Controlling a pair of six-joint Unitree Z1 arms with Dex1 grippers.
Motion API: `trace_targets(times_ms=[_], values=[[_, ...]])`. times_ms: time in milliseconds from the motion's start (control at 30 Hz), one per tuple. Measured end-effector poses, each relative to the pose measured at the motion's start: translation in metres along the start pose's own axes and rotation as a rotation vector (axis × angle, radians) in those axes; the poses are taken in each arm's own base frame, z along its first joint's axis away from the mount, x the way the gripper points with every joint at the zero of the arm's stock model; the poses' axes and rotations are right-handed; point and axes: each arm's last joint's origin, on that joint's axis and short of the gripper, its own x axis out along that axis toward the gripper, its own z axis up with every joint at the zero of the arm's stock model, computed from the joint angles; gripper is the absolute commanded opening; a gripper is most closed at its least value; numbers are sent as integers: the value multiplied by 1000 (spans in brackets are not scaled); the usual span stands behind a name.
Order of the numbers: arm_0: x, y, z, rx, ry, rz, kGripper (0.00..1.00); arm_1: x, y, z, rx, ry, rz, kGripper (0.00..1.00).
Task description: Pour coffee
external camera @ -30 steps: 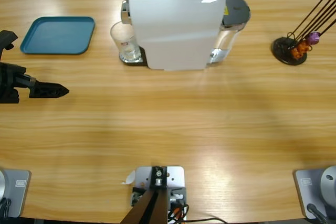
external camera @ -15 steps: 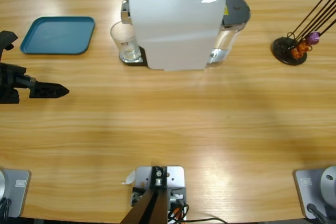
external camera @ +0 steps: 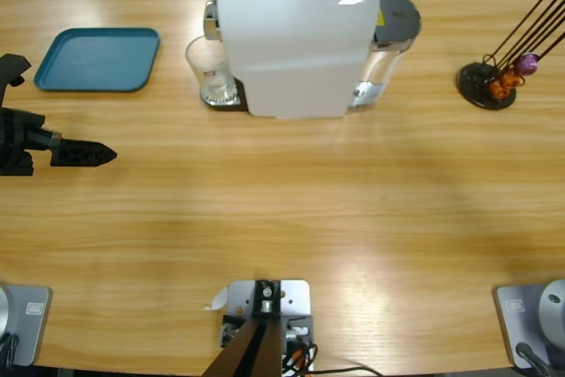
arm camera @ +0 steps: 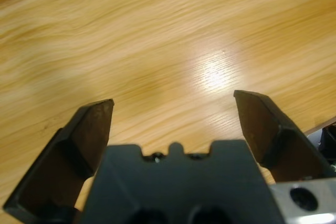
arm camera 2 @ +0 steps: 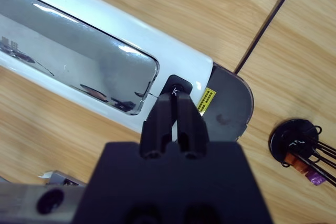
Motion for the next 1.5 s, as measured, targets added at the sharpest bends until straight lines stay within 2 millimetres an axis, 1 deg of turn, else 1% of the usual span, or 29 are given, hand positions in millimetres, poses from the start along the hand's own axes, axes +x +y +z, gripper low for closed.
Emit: trace_targets(times_ms=[267, 367, 433, 467, 500, 533, 567, 600, 667, 733, 767, 833, 933, 1000, 1067, 1200, 1233, 1333, 1400, 1467, 1500], values=[[0, 0, 0, -1, 1, 0, 1000, -1, 0, 0, 0, -2, 0, 0], [0, 0, 0, -3, 1, 0, 1000, -6, 0, 1, -5, -12, -17, 0], [1, 0, -1, -2, 3, 0, 1000, -14, 3, 0, -19, -31, -20, 0], [0, 0, -1, -2, 3, 0, 1000, -19, 6, -2, -33, -42, -15, 68], [0, 0, -2, -1, 1, -1, 1000, -28, 11, -5, -54, -57, -6, 427], [-1, 0, -3, -1, -1, -2, 1000, -39, 16, -11, -72, -76, 3, 645], [-2, 0, -3, -1, -4, -3, 1000, -53, 22, -18, -92, -99, 12, 827], [-3, 1, -4, -1, -8, -4, 1000, -65, 26, -26, -108, -119, 17, 921], [-5, 1, -5, -1, -19, -8, 1000, -92, 27, -42, -125, -166, 27, 945], [-9, 1, -6, 1, -36, -14, 1000, -112, 24, -56, -130, -198, 30, 947], [-12, 1, -7, 3, -45, -18, 1000, -119, 22, -64, -130, -206, 30, 950], [-15, 0, -8, 10, -59, -27, 1000, -123, 18, -77, -130, -194, 28, 950], [-19, -2, -11, 22, -73, -38, 1000, -115, 14, -94, -114, -149, 21, 950], [-21, -3, -13, 29, -78, -44, 1000, -103, 13, -104, -109, -123, 20, 958], [-22, -4, -14, 36, -80, -49, 1000, -91, 11, -119, -108, -114, 33, 997], [-22, -5, -15, 46, -79, -54, 1000, -73, 8, -146, -112, -109, 81, 1000], [-22, -6, -15, 47, -79, -55, 1000, -66, 7, -152, -113, -102, 92, 1000], [-22, -6, -15, 49, -79, -56, 1000, -33, 8, -172, -136, -83, 114, 1000], [-22, -6, -15, 50, -79, -56, 1000, -13, 10, -183, -163, -112, 127, 1000], [-22, -6, -15, 53, -79, -57, 1000, -1, 10, -189, -175, -157, 136, 1000], [-22, -6, -15, 55, -79, -57, 1000, 0, 10, -191, -180, -181, 137, 1000]])
